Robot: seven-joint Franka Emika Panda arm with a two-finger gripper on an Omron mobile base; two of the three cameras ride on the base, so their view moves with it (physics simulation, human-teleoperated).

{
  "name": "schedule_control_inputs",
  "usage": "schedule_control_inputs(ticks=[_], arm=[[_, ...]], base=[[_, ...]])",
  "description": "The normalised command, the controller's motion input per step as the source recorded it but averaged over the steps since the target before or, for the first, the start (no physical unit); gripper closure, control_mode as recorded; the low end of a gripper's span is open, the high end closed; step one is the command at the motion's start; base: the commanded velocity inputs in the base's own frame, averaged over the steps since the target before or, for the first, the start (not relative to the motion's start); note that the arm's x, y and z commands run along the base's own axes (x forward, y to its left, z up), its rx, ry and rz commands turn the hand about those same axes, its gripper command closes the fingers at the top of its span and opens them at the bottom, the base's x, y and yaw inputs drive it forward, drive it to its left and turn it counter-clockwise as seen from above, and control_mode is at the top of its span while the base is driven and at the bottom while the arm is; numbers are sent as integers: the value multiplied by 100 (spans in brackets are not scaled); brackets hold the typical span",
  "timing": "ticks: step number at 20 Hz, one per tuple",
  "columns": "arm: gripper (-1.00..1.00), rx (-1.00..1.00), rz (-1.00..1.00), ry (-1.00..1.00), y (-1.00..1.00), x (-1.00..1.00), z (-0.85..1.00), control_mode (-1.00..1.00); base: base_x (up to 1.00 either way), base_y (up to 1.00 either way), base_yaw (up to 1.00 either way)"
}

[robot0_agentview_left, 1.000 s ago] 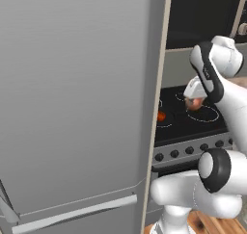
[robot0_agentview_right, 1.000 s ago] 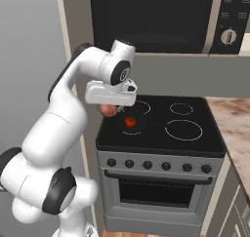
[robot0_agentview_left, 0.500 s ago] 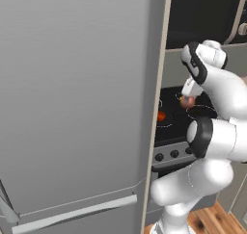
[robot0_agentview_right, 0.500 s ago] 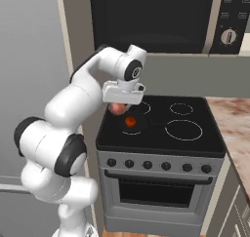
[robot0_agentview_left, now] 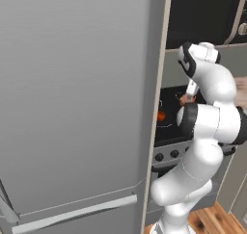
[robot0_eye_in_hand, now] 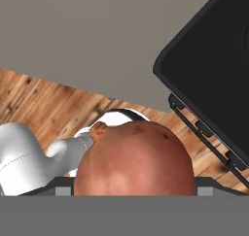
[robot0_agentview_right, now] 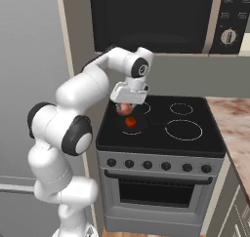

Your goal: Place the pan on the front left burner on the stove. Then place the tomato and the onion in the pan and turn on the front left burner.

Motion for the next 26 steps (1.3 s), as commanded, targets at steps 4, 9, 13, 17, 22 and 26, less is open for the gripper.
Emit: schedule_control_inputs(ticks=[4,9,13,17,22,26], arm=[[100,0,9,-2,0,0,-28,-100],[100,1,0,-9,0,9,-8,-100],[100,1,0,-14,0,29,0,-100],[100,0,-3,-12,0,34,-8,-100],[100,0,-4,-8,0,38,-14,-100],[100,0,-6,-1,-1,34,-20,-100]], base=[[0,0,0],[0,0,0],[0,0,0],[0,0,0],[0,0,0],[0,0,0]])
